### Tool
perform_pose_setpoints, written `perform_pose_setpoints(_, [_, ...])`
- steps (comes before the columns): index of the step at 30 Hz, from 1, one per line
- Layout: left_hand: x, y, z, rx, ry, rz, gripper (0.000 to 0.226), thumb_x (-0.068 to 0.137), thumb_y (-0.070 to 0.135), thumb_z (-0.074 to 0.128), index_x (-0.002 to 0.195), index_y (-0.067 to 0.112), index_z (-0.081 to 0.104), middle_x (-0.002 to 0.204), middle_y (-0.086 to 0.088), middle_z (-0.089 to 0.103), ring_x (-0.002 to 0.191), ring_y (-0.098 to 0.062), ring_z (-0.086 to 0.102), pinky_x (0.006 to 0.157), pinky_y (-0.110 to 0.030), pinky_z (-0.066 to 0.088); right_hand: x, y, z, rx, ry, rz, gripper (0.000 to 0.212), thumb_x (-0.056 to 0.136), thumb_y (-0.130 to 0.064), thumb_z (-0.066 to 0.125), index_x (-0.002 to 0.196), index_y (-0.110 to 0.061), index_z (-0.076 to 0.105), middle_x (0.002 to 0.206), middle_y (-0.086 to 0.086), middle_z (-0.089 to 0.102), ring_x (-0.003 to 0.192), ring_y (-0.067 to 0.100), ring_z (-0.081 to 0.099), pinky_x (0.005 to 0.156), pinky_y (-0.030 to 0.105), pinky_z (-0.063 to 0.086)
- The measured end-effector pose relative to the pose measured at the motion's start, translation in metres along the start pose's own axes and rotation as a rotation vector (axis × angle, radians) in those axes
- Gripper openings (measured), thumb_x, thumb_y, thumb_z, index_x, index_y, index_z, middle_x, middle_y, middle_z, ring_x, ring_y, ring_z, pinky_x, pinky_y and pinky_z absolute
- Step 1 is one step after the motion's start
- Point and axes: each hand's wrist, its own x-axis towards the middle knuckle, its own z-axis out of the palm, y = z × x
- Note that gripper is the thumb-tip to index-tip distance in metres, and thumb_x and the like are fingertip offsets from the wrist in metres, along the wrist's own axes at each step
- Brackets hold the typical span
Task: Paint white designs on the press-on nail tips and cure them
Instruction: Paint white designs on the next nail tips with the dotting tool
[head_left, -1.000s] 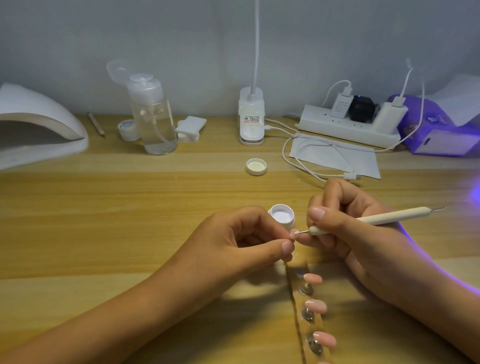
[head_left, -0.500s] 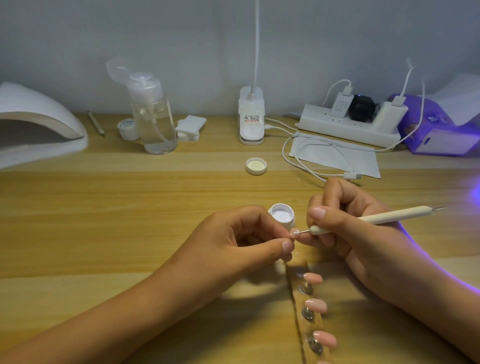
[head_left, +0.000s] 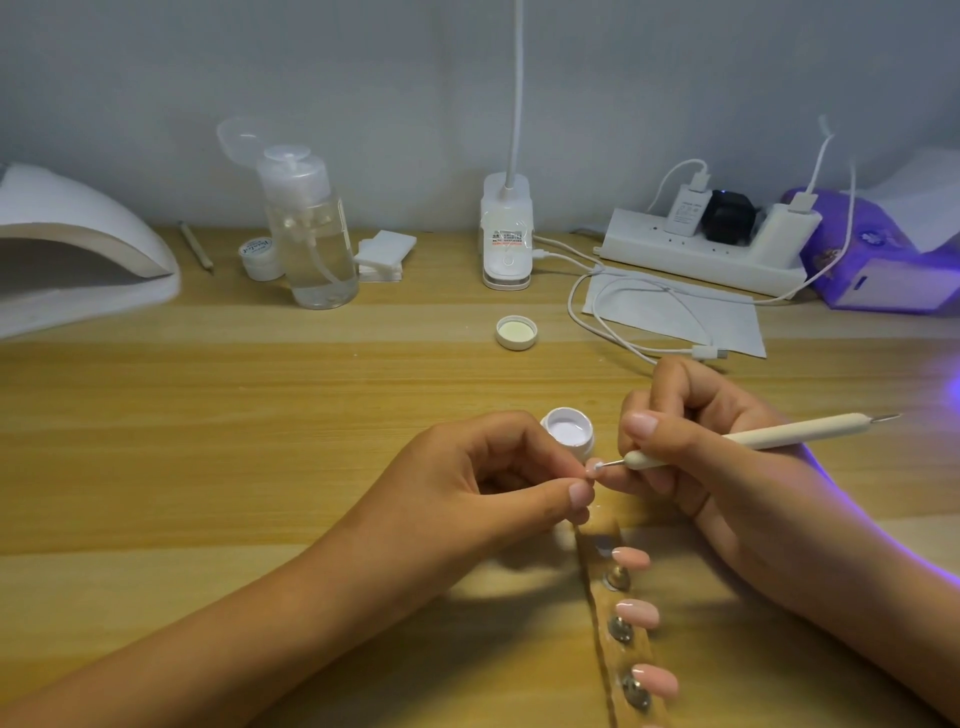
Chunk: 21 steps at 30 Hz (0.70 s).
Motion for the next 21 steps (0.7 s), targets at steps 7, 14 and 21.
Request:
perform_pose_setpoints(7, [0.0,-0.001,0.0,0.015,0.0,-0.016,0.004,0.083,0.017,0.074,0.081,0.02,0.071,0.076,0.0,0.073,0.067,-0.005,0.061,0.06,-0.018,0.049,0.001,-0.002,0.001,0.018,0.01,0.029,0.025,0.07,-0.011,0.07,0.056,-0.018,0.052,0.056,0.0,0.048,0.05,0.008,0.047,0.061,0.024,0.055])
perform_pose_setpoints(14, [0.0,0.0,0.001,-0.002,-0.008,-0.018,0.004,0.081,0.015,0.071,0.079,0.018,0.071,0.071,0.004,0.069,0.06,-0.003,0.058,0.055,-0.016,0.046,0.002,-0.001,-0.006,0.0,-0.102,0.016,0.031,0.068,-0.038,0.081,0.064,-0.021,0.056,0.059,-0.003,0.05,0.054,0.007,0.052,0.066,0.024,0.053])
perform_pose_setpoints(21, [0.001,0.001,0.001,0.023,-0.012,-0.002,0.012,0.083,0.011,0.073,0.079,0.023,0.071,0.07,0.008,0.068,0.061,-0.001,0.058,0.056,-0.014,0.046,0.006,0.001,-0.015,-0.037,0.004,-0.145,0.037,0.07,-0.056,0.076,0.076,-0.022,0.064,0.063,-0.01,0.052,0.053,0.004,0.045,0.07,0.022,0.052])
